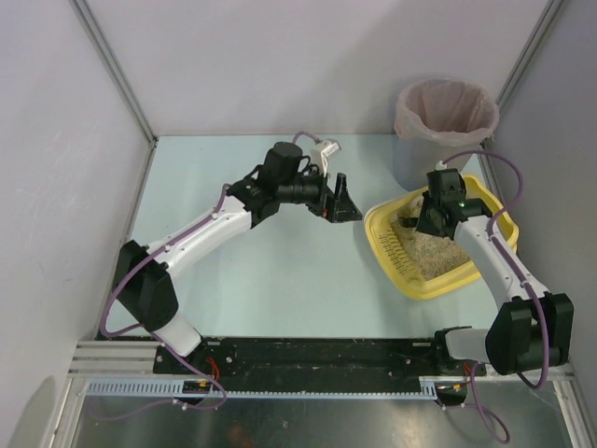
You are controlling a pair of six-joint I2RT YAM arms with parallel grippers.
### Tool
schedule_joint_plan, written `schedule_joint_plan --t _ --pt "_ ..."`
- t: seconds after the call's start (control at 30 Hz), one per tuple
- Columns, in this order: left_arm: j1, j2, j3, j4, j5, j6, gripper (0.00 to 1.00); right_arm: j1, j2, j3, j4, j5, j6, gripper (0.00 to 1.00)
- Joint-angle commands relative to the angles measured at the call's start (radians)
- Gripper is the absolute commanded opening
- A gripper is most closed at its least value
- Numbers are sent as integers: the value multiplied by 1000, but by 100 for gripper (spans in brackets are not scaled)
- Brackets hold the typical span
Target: Clean the litter box
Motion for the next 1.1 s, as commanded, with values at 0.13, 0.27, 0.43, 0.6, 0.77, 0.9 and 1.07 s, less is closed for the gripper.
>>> schedule_joint_plan --t 0.13,0.27,0.43,0.6,0.77,0.9,1.07 --pt "17 -55 8 30 32 -3 99 1 -1 24 2 168 61 0" --pt "19 -56 8 31 32 -3 99 -15 -3 4 66 180 58 0" --pt "19 -55 8 30 36 -3 99 -43 6 -46 172 117 39 0" --pt "20 -53 6 30 40 -3 99 -49 -14 -112 275 96 38 0" --pt "20 -49 6 31 52 -8 99 -69 -90 -227 404 48 29 0" --pt "19 -46 8 31 60 -11 99 -91 -165 -318 493 -12 7 0" --pt "20 -41 10 30 69 -14 99 -107 -234 -395 583 -90 -16 0"
